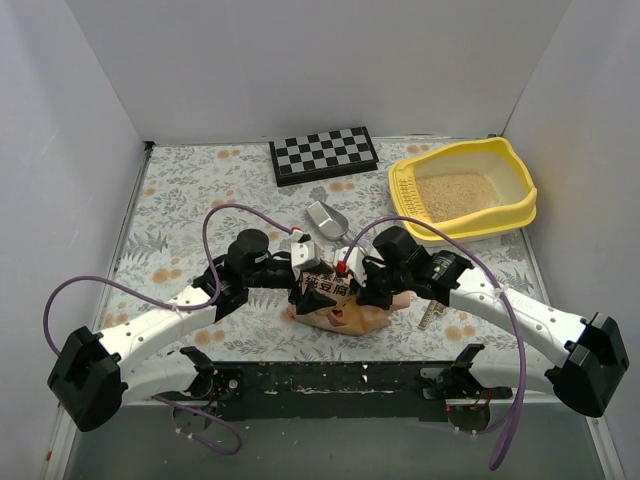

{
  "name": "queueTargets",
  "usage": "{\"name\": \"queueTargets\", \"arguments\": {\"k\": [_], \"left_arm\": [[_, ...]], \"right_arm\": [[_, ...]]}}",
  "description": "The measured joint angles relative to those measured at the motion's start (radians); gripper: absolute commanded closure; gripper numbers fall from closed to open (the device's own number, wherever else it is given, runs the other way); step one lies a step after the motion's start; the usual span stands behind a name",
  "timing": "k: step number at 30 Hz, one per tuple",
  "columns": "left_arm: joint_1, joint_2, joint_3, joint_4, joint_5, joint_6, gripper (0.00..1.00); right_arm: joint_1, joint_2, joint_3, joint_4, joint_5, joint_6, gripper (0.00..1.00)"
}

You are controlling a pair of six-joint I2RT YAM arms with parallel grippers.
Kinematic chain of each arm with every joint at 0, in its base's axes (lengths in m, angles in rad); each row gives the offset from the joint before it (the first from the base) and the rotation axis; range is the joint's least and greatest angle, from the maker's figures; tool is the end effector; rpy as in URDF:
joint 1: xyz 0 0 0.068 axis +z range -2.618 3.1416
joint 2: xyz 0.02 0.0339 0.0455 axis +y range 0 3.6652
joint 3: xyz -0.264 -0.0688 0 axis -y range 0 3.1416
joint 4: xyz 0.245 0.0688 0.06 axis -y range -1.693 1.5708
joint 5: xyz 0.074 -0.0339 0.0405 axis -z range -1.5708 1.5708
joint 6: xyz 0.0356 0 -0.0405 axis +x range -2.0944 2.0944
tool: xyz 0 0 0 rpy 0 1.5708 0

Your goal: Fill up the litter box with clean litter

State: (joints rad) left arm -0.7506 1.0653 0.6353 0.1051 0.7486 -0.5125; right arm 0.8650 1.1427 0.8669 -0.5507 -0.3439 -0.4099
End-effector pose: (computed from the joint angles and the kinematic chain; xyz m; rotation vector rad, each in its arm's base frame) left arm 0.1551 -0.1778 0.2649 0.8157 1.9615 -1.5153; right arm 0.1435 0.1869 0.2656 -1.5725 1.8476 0.6227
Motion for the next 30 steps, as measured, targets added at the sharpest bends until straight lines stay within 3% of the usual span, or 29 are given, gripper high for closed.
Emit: {"name": "queueTargets", "arguments": {"k": [5,13,15,17,18,20,26,30], "left_arm": [[-0.016,0.035,-0.003,0.026,-0.001,0.031,0.3],[-0.051,0.044,-0.049,0.039,-0.063,0.082,0.49],[-0.06,0.046,-0.051,0.036,-0.088,0.094,0.69],[-0.067,0.054,-0.051,0.029,-0.12,0.108,0.99],[-0.071,0.061,-0.049,0.023,-0.134,0.115,1.0],[-0.085,0.078,-0.035,-0.002,-0.161,0.128,1.0],[-0.106,0.096,0.039,-0.144,-0.262,0.11,1.0],[-0.114,0.093,0.105,-0.262,-0.317,0.061,1.0]], "right_arm": [[0.0,-0.005,-0.01,0.008,0.0,0.011,0.99],[0.0,0.0,-0.013,0.009,-0.006,0.014,0.99],[0.0,0.005,-0.013,0.009,-0.008,0.014,0.99],[0.0,0.01,-0.013,0.009,-0.01,0.014,0.95],[0.0,0.012,-0.013,0.008,-0.007,0.014,0.83],[0.0,0.02,-0.013,0.002,0.002,0.017,0.7],[-0.009,0.011,0.011,-0.035,0.072,0.028,0.52],[-0.014,-0.011,0.1,-0.13,0.134,0.034,0.48]]}}
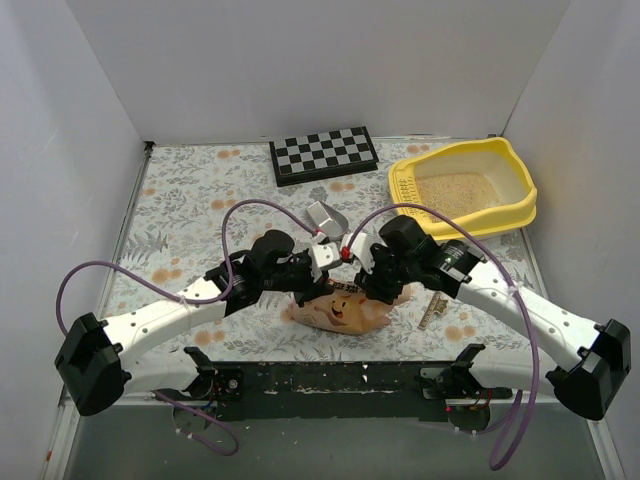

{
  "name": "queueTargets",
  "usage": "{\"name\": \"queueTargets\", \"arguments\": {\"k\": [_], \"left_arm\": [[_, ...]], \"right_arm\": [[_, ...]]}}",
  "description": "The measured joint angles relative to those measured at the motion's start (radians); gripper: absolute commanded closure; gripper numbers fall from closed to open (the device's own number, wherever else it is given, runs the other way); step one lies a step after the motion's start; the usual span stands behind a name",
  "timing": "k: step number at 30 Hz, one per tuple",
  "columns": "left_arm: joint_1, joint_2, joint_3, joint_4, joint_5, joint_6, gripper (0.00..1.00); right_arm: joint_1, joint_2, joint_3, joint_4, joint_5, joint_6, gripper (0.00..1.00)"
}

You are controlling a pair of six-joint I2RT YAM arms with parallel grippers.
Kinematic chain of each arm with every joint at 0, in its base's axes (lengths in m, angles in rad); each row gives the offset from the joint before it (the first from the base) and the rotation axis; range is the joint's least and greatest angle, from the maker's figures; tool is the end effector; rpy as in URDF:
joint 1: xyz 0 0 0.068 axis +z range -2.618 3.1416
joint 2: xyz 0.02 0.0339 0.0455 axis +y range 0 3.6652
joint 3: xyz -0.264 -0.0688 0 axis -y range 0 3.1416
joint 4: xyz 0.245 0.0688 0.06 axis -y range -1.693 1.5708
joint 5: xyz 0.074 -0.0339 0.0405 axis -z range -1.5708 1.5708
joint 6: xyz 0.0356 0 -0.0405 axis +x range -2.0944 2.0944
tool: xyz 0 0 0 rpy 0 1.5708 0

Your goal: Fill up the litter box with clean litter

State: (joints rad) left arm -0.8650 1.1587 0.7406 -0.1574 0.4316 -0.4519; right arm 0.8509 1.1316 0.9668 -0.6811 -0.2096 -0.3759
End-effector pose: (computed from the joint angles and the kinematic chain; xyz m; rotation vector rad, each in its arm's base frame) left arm 0.1519 -0.2012 0.2529 0.7502 2.2260 -1.1798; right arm 0.1470 0.1789 0.2900 -1.4869 1.9427 0.4680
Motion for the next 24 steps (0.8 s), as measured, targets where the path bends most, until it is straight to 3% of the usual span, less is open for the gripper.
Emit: {"name": "queueTargets", "arguments": {"k": [5,13,24], "left_arm": [[-0.009,-0.011,0.071,-0.108,-0.035,-0.079,1.0],[-0.009,-0.024,0.071,-0.181,-0.059,-0.185,1.0],[-0.009,-0.042,0.066,-0.207,-0.085,-0.225,1.0]], "right_arm": [[-0.001,-0.022,0.069,-0.086,0.053,-0.021,0.47],[0.004,-0.159,0.124,0.002,0.006,-0.076,0.44],[0.005,-0.171,0.076,0.042,-0.076,-0.114,0.44]]}}
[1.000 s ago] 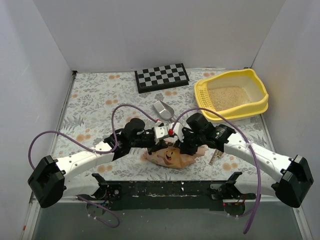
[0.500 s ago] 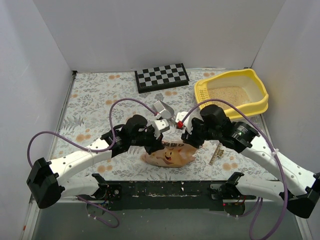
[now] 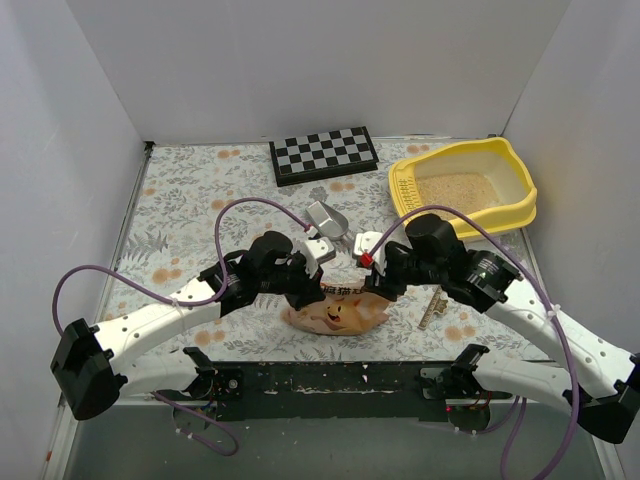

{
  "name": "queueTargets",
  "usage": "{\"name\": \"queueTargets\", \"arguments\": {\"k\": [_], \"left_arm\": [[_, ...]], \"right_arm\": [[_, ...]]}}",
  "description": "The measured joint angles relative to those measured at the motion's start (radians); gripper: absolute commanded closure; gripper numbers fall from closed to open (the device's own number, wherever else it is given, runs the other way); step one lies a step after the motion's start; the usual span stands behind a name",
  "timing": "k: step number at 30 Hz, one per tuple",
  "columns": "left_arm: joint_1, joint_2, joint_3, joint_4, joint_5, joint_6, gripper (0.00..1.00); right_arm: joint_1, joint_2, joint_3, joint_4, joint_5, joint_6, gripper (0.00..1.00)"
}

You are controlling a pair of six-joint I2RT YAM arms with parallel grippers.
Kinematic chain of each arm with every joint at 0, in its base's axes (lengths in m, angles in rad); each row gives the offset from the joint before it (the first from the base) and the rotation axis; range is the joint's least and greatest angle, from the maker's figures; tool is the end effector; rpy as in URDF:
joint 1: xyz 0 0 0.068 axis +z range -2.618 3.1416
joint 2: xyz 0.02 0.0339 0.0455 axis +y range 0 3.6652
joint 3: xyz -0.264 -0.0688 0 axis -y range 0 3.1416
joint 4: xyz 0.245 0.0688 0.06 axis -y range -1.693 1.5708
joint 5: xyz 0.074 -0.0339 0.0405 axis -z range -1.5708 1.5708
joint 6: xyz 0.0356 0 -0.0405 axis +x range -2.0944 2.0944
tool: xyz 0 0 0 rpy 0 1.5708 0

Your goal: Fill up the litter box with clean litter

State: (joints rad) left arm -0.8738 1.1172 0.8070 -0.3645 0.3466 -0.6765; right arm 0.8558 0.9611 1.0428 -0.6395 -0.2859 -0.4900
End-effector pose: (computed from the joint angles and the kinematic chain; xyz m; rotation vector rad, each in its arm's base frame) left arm 0.1447 -0.1917 0.2660 0.4532 2.4543 -1.1475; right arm 0.1235 0.1575 0.3525 -1.4678 1.5674 0.5189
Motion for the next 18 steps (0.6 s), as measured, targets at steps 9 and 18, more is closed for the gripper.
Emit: {"name": "queueTargets", "arguments": {"k": [9,18], "left_arm": [[0.0,-0.001,0.0,-0.005,-0.003,-0.016,1.0],[0.0,-0.001,0.0,-0.016,-0.003,-0.023,1.0]], "right_arm": [[0.0,-0.005,-0.122,0.055,-0.067,0.017,0.44],[0.0,0.024,-0.225,0.153,-0.1,0.033,0.46]]}}
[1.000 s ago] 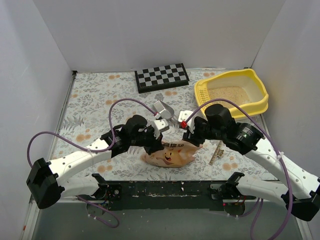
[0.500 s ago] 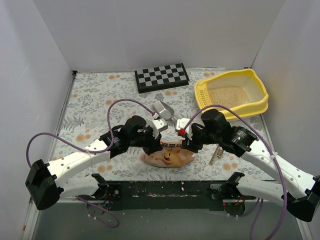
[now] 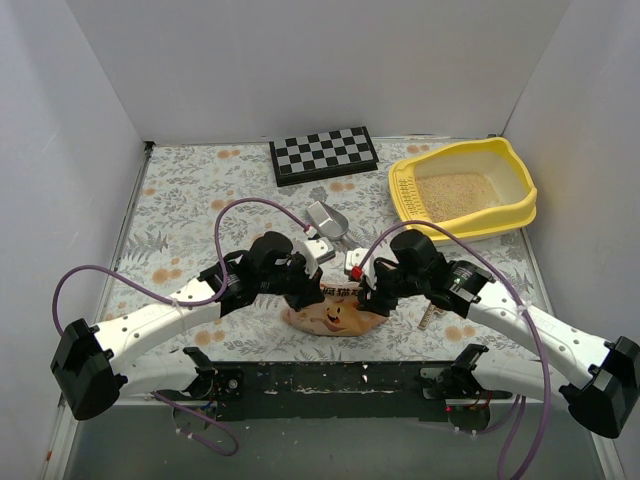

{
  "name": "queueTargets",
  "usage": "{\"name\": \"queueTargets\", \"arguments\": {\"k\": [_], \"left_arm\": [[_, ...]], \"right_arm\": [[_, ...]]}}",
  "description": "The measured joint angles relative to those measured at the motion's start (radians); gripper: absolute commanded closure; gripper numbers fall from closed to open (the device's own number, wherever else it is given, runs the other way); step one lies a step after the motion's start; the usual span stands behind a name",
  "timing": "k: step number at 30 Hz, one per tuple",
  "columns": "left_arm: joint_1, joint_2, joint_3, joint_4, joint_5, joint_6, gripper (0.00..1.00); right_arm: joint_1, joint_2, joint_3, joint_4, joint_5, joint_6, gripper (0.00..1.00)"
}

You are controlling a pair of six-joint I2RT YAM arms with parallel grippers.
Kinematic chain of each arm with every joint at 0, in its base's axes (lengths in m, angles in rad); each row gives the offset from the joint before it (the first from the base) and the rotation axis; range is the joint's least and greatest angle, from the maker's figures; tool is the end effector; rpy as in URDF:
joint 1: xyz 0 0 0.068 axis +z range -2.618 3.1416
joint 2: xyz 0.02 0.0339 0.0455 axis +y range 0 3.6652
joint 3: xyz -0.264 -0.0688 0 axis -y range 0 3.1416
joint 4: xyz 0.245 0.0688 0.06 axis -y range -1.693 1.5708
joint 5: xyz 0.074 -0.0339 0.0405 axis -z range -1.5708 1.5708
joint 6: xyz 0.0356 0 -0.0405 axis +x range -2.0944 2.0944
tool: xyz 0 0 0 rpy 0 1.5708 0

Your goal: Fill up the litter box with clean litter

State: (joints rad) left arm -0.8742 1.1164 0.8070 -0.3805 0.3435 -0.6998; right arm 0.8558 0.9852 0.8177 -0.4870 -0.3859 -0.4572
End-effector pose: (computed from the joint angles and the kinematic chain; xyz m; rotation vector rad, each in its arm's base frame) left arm 0.1440 -0.1908 0.2648 0.4228 2.4814 -1.1447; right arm 0.1279 0.1678 0.2867 -1.5352 1.6395 0.6464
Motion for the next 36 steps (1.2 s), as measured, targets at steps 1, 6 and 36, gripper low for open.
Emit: {"name": "queueTargets", "arguments": {"k": [1,6,36], "left_arm": [[0.0,0.0,0.0,-0.002,0.0,-0.001,1.0],[0.0,0.0,0.0,-0.006,0.0,-0.005,1.0],[0.012,0.071,-0.062,0.127,0.205,0.225,1.0]], "right_arm": [[0.0,0.008,-0.011,0.008,-0.003,0.004,0.47],[0.0,0.043,-0.046,0.037,-0.023,0.018,0.51],[0.003,0.063,-0.071,-0.002,-0.001,0.069,0.99]]}}
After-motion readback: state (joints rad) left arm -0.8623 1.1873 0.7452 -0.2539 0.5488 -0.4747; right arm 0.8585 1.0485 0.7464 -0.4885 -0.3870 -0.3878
